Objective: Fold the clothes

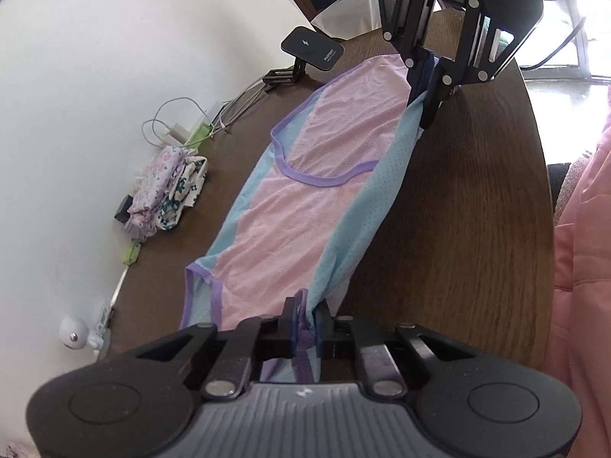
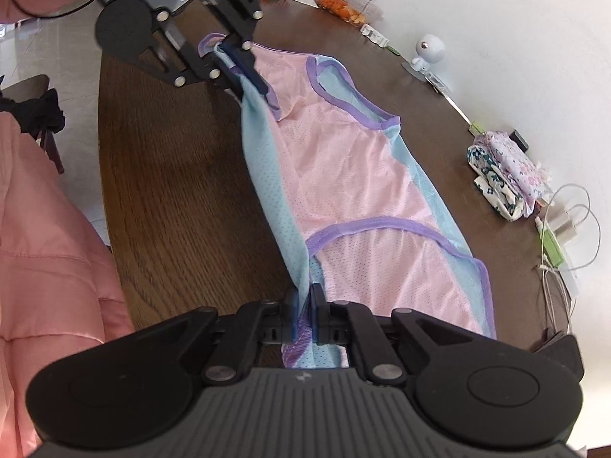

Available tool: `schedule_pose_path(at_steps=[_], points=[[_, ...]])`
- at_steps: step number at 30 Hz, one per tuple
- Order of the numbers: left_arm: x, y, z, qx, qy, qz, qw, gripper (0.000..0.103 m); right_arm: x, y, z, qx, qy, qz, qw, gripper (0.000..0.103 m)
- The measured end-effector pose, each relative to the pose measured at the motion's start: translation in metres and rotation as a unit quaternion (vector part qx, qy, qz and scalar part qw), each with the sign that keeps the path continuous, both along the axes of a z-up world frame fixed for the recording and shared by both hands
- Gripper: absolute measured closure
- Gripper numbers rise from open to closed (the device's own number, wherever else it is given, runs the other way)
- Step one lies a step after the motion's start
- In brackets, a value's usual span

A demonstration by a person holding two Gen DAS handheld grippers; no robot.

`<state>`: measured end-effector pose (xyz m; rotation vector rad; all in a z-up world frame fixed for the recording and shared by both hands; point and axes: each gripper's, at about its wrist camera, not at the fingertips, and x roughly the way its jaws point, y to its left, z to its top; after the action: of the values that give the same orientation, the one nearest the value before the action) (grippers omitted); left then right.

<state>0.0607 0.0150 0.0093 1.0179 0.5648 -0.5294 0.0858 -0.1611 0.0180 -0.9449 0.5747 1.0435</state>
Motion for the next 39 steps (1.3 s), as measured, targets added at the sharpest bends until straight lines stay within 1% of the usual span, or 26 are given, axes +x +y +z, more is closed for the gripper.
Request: schedule_pose_path(at_steps=[3,4,6,8,9,12,13,14,15,16,17,20,22,23,24,25,29,30,33,36,37,39], points=[[0.032,-0.001,0.018,0.022,0.019,-0.032,0.9991,0.095,0.027,0.006,0.016,-0.024,0.007,0.02,1.0,0.098],[0.044,-0.002,0.021,0.029,0.036,-0.043,0.998,0.095,0.043,0.008,0.019,-0.036,0.019,0.022,0.999,0.098],[0.072,-0.003,0.02,0.032,0.064,-0.052,0.9961,0.095,0.072,0.01,0.019,-0.052,0.047,0.024,0.997,0.098],[0.097,-0.003,0.014,0.03,0.098,-0.052,0.9933,0.095,0.098,0.012,0.014,-0.056,0.073,0.019,0.996,0.098],[0.109,-0.003,0.009,0.028,0.112,-0.049,0.9921,0.095,0.108,0.014,0.01,-0.056,0.079,0.014,0.995,0.098],[0.134,0.002,-0.004,0.015,0.157,-0.042,0.9866,0.089,0.134,0.014,0.0,-0.045,0.117,0.001,0.992,0.096],[0.139,0.005,-0.005,0.006,0.165,-0.039,0.9855,0.083,0.14,0.012,-0.001,-0.036,0.13,-0.003,0.991,0.095],[0.144,0.009,-0.005,-0.007,0.173,-0.034,0.9844,0.077,0.145,0.008,-0.002,-0.022,0.141,-0.008,0.99,0.089],[0.147,0.013,-0.005,-0.02,0.178,-0.029,0.9834,0.067,0.15,0.004,-0.002,-0.009,0.151,-0.014,0.988,0.077],[0.15,0.018,-0.003,-0.033,0.178,-0.024,0.9832,0.061,0.154,-0.001,-0.002,0.003,0.156,-0.023,0.987,0.071],[0.153,0.024,-0.001,-0.045,0.178,-0.017,0.9829,0.06,0.158,-0.005,-0.001,0.016,0.162,-0.032,0.986,0.063],[0.159,0.041,0.006,-0.081,0.169,0.016,0.9822,0.058,0.17,-0.022,0.001,0.059,0.182,-0.065,0.979,0.061],[0.156,0.054,0.012,-0.112,0.164,0.033,0.9795,0.057,0.172,-0.037,0.004,0.098,0.197,-0.09,0.971,0.057],[0.153,0.06,0.015,-0.128,0.163,0.039,0.9776,0.055,0.172,-0.044,0.005,0.117,0.203,-0.1,0.967,0.05],[0.149,0.066,0.017,-0.142,0.161,0.046,0.9756,0.05,0.171,-0.051,0.007,0.136,0.207,-0.114,0.962,0.046],[0.143,0.071,0.019,-0.152,0.157,0.052,0.9746,0.047,0.169,-0.055,0.007,0.148,0.209,-0.122,0.959,0.045],[0.106,0.09,0.027,-0.171,0.127,0.069,0.9746,0.047,0.157,-0.057,0.011,0.175,0.208,-0.137,0.953,0.044],[0.094,0.095,0.028,-0.17,0.12,0.073,0.9753,0.047,0.153,-0.054,0.013,0.177,0.205,-0.136,0.953,0.044],[0.055,0.11,0.031,-0.167,0.099,0.085,0.9773,0.046,0.143,-0.033,0.02,0.175,0.184,-0.118,0.96,0.044],[0.024,0.121,0.021,-0.135,0.087,0.111,0.9807,0.046,0.136,0.001,0.024,0.162,0.166,-0.101,0.967,0.042],[0.017,0.127,0.018,-0.13,0.081,0.126,0.9801,0.046,0.134,0.012,0.024,0.157,0.161,-0.096,0.97,0.042],[0.009,0.141,0.016,-0.138,0.071,0.157,0.9752,0.046,0.13,0.037,0.024,0.147,0.151,-0.092,0.973,0.042]])
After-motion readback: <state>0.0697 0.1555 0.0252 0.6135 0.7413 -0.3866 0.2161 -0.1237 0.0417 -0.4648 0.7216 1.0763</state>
